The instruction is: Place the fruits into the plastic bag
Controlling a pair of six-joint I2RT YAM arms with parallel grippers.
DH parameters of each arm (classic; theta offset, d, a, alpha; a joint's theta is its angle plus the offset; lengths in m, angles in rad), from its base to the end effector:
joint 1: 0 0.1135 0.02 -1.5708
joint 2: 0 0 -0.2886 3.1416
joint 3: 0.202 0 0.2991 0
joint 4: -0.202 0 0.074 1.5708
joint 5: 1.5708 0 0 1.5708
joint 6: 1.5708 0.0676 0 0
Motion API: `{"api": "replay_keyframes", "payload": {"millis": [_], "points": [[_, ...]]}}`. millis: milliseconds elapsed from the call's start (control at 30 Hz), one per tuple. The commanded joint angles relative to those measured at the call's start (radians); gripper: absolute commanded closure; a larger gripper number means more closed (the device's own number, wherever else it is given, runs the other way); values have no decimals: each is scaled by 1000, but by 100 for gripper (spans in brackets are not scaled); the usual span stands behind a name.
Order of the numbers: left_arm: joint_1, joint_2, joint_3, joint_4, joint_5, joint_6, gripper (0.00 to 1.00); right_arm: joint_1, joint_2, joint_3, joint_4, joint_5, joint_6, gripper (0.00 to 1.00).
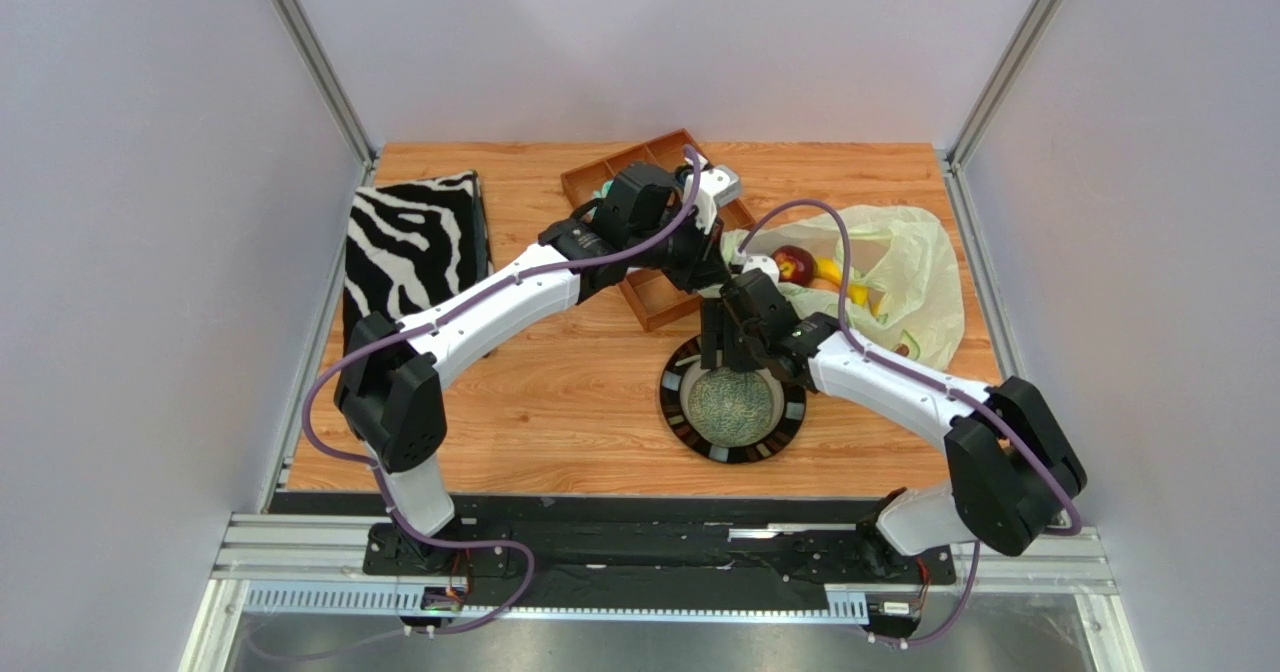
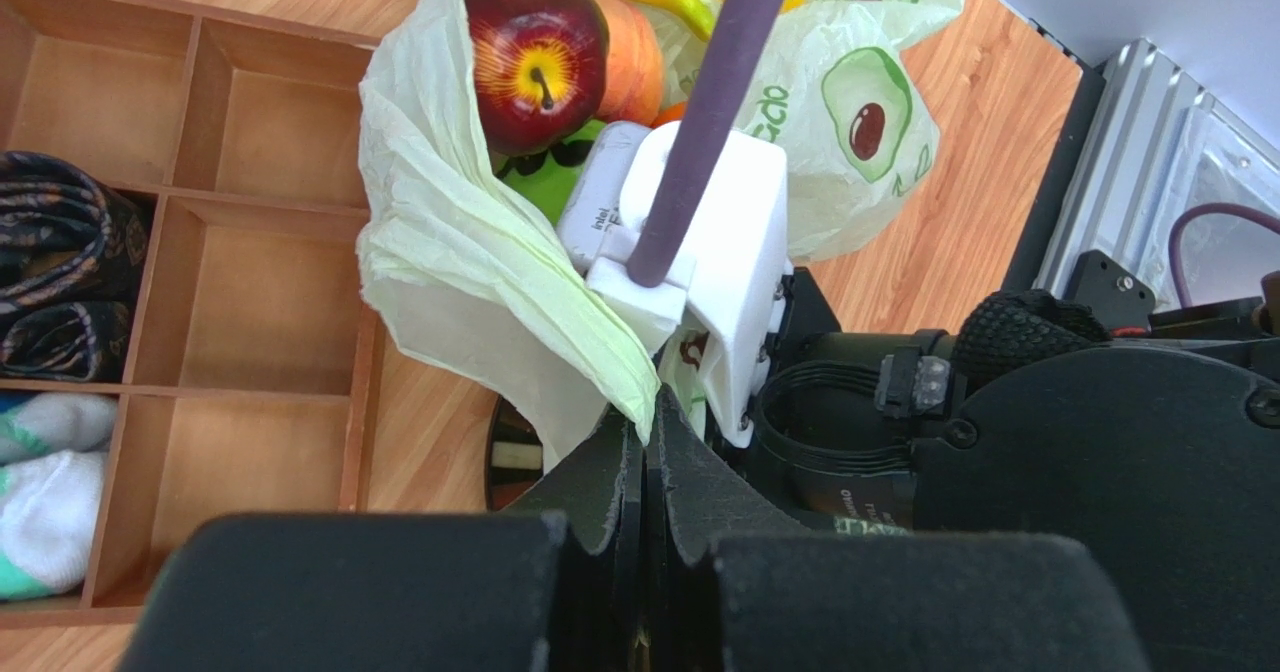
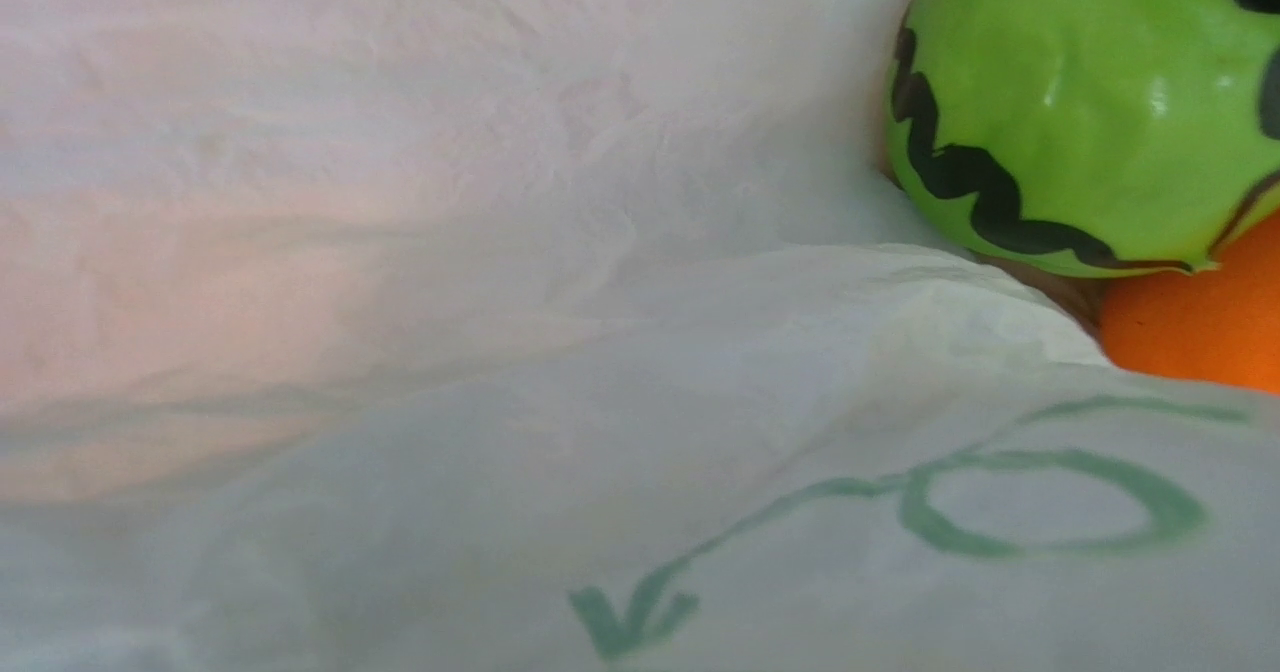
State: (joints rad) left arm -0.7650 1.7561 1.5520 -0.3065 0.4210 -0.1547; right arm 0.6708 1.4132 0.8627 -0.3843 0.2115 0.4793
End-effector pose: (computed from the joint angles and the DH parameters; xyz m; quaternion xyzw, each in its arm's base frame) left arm 0.3348 -0.3597 0.3302 0.3543 0.7730 -0.3810 0.3631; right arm 0.2744 0.1996 0.1837 -0.0574 0.9434 0.0850 0.3154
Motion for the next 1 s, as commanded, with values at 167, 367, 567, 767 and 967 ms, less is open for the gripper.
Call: {"api": "replay_keyframes", "payload": {"millis": [167,367,567,767,967], "points": [[-3,-38,36,27,15,-2,100,1,110,18,70,-69,-15,24],[-3,-40,37,24,13,1,100,0,162,12,90,-69,-13,27],[-3,-38,37,24,10,3,100,1,170,9,81,-24,-13,45],[-3,-37,37,24,10,3,100,-2,127,18,50,-1,-5,65],[-3,-37,37,24,10,1,100,-2,20,45,-4,15,27,85]]}}
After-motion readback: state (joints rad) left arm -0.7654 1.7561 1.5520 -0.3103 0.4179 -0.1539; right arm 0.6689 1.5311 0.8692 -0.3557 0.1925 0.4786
